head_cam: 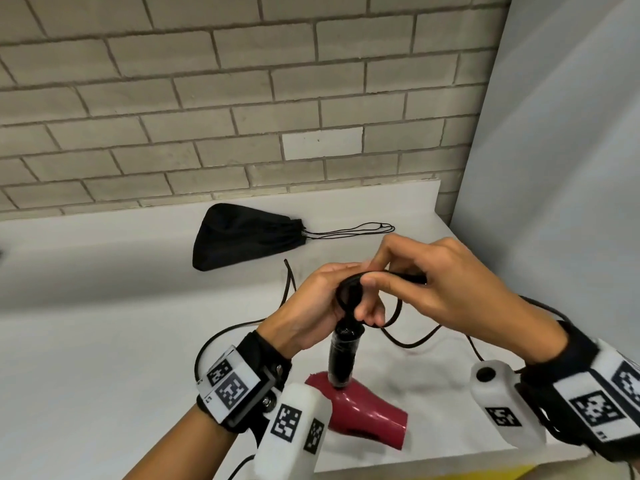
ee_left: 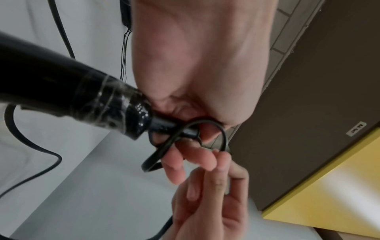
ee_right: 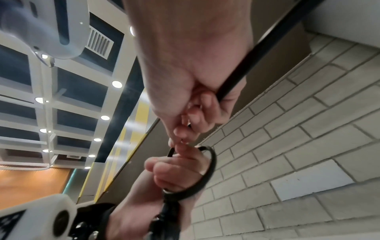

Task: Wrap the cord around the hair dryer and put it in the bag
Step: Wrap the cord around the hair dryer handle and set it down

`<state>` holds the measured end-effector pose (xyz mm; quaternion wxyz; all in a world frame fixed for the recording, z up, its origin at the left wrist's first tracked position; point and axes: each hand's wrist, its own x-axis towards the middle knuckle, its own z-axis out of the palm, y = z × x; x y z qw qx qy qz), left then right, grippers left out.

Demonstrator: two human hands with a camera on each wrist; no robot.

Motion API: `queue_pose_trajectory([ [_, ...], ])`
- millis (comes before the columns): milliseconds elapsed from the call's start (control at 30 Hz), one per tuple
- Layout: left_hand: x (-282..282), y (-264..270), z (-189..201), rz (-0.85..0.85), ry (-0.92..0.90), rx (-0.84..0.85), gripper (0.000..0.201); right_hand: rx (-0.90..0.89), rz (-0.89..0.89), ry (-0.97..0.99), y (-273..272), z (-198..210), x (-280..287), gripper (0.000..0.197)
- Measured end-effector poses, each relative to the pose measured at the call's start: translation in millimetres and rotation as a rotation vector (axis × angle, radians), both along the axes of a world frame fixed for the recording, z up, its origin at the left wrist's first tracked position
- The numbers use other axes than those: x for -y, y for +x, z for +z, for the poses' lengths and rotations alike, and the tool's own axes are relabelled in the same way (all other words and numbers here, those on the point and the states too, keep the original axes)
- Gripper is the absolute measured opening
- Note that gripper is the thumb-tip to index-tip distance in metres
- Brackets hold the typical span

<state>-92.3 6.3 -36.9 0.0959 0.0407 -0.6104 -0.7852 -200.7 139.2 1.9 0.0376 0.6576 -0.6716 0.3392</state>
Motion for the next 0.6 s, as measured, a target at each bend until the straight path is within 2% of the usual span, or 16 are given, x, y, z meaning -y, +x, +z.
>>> queue_pose_trajectory([
  [133,2,3,3,-0.023,0.060,-0.019,0.048,0.130,-0.073,-0.031,-8,-5,-2,0.017],
  [267,1,4,5,-0.096,0.090,-0.052,0.041,0.252,-0.064,-0.021,-10,-12,-1,0.022],
  [400,0,1,8,-0.034,0.054,-0.045,0.037,0.312,-0.077,-0.026,-14,-17,2,0.030],
  [533,-5,-2,7,0.020,0.142,-0.039,0.033,0.349,-0.086,-0.026,-16,-28,5,0.029],
  [600,-6,-1,6,0.038,0.132,-0.029,0.033,0.422,-0.066,-0.044,-11,-36,5,0.031],
])
